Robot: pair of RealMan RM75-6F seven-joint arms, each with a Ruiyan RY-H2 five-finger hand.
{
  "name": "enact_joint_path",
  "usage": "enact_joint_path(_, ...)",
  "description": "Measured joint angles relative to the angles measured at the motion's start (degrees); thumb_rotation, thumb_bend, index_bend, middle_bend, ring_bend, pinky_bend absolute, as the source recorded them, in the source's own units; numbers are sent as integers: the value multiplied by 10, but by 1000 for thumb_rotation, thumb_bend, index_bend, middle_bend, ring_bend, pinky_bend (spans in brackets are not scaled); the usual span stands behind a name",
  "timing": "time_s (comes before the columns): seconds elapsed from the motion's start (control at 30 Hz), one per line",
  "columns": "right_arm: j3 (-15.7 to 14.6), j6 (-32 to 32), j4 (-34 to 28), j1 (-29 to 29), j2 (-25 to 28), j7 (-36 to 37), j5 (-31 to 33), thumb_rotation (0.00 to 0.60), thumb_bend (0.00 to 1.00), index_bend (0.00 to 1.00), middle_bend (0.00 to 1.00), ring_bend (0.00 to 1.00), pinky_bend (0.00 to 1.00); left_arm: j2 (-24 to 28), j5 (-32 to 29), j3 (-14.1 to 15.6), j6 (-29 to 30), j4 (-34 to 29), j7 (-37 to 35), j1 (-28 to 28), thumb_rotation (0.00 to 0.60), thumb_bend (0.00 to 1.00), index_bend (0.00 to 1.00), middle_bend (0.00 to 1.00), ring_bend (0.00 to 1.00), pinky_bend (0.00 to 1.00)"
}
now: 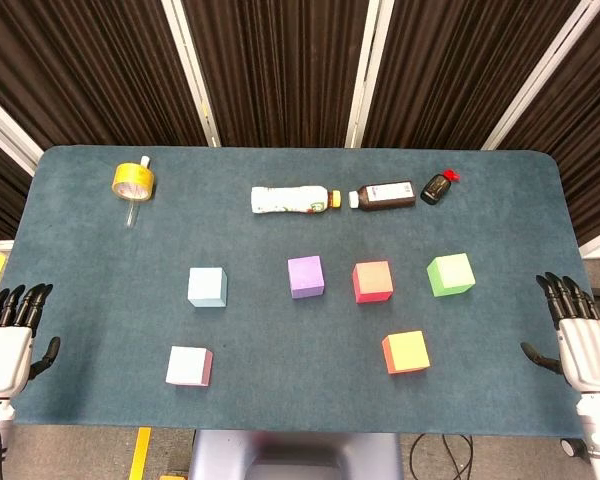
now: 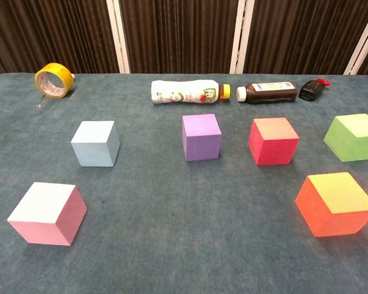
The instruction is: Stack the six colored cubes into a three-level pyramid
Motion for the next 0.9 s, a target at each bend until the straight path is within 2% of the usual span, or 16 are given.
enact_joint_path(0.2,-1,-2,0,1,4,10,-2,600,260,10,150,71,253,4,7,0,-6,-5,-2,-7,600,385,73,98,55,63)
enact_joint_path(0.3,3,-7,1,8,10,20,-5,600,260,10,150,71,253,12,11,-7,-30,-7,-18,-27,600,379,74,99,59,70)
enact_joint_path(0.6,8,-42,-25,45,35,17,-29,600,260,11,150,71,262,28,22,-41,-139,-29,-49,-132,600,368,104,126,97,87)
enact_joint_path(0.9,17,-58,-39,59,40,-2,-12,600,260,14,150,71,262,-16,-11,-80,-284,-27,-76,-257,600,364,132,164,129,110)
